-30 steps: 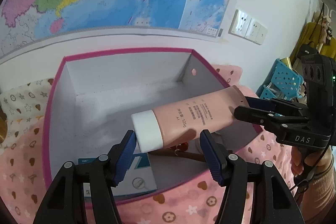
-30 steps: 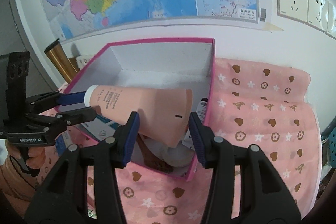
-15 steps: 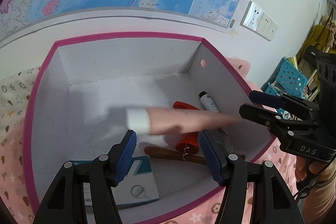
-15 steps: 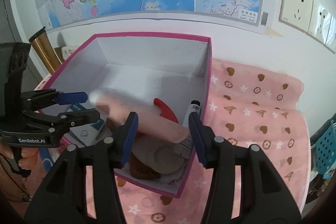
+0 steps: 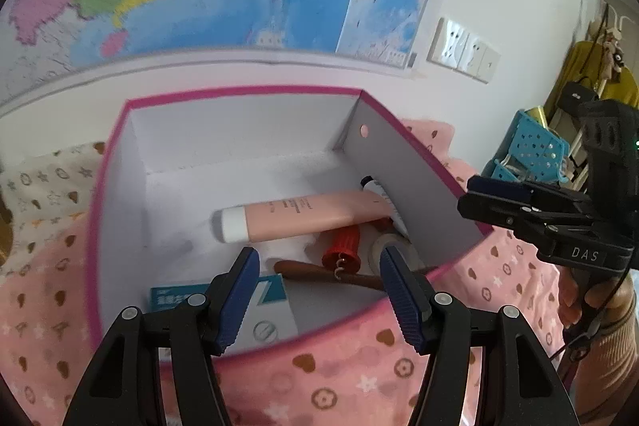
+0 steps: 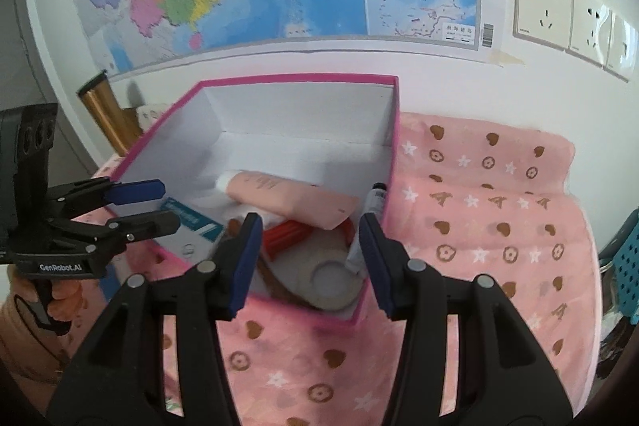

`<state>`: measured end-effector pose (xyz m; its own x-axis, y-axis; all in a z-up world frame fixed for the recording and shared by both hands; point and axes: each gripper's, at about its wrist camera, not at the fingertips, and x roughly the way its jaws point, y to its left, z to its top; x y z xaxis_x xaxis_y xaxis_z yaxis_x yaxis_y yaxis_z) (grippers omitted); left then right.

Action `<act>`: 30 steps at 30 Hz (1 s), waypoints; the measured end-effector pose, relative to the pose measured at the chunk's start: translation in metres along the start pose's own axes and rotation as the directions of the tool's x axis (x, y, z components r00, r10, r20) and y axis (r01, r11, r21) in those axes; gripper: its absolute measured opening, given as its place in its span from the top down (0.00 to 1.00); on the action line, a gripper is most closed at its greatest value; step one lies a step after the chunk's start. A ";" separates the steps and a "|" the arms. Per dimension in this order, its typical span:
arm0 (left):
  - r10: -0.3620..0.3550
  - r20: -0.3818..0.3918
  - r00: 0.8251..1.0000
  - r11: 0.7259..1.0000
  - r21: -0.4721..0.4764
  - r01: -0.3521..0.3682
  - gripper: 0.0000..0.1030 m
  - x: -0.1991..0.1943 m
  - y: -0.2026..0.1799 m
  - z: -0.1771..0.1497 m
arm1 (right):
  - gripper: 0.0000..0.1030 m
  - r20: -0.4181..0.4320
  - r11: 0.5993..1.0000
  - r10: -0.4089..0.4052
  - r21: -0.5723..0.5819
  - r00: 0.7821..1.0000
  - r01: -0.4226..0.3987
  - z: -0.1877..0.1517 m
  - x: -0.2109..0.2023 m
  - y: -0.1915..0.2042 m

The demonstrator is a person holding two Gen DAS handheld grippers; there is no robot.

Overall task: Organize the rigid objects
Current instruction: 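Move the right gripper to the blue-and-white ANTINE box and grasp it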

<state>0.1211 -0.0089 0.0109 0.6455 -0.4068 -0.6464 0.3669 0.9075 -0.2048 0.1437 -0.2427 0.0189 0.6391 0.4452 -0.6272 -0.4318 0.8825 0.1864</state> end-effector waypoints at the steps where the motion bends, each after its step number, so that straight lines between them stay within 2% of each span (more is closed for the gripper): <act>1: 0.004 0.011 1.000 1.000 0.003 -0.004 0.37 -0.007 0.001 -0.002 | 0.49 0.001 1.000 0.024 0.007 1.000 -0.024 -0.002 -0.003 0.001; 5: 0.018 0.042 0.999 1.000 -0.012 -0.017 0.36 -0.033 0.010 -0.016 | 0.49 0.002 0.988 0.151 0.043 0.989 -0.150 -0.017 -0.017 0.006; 8: 0.049 0.053 0.997 0.997 -0.056 -0.046 0.36 -0.049 0.026 -0.028 | 0.49 -0.005 0.976 0.213 0.042 0.977 -0.213 -0.029 -0.023 0.017; 13: 0.125 0.023 0.992 0.986 -0.114 -0.122 0.35 -0.061 0.051 -0.055 | 0.49 -0.062 0.952 0.306 0.011 0.950 -0.306 -0.052 -0.017 0.047; 18: 0.159 -0.031 0.987 0.973 -0.163 -0.162 0.35 -0.063 0.070 -0.081 | 0.49 -0.169 0.935 0.347 -0.010 0.922 -0.354 -0.075 0.010 0.079; 22: 0.204 -0.070 0.976 0.960 -0.181 -0.214 0.35 -0.061 0.083 -0.095 | 0.49 -0.212 0.917 0.391 0.008 0.896 -0.398 -0.082 0.025 0.096; 27: 0.202 -0.108 0.974 0.951 -0.218 -0.221 0.35 -0.057 0.099 -0.110 | 0.49 -0.251 0.896 0.435 0.025 0.865 -0.444 -0.089 0.040 0.117; 30: 0.158 -0.122 0.980 0.953 -0.240 -0.183 0.35 -0.053 0.104 -0.115 | 0.49 -0.276 0.891 0.441 0.021 0.854 -0.454 -0.091 0.049 0.131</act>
<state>0.0480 0.1191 -0.0604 0.6090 -0.2429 -0.7551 0.0710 0.9648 -0.2531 0.0603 -0.1197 -0.0562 0.1799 0.7278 -0.6618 -0.6613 0.5876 0.4663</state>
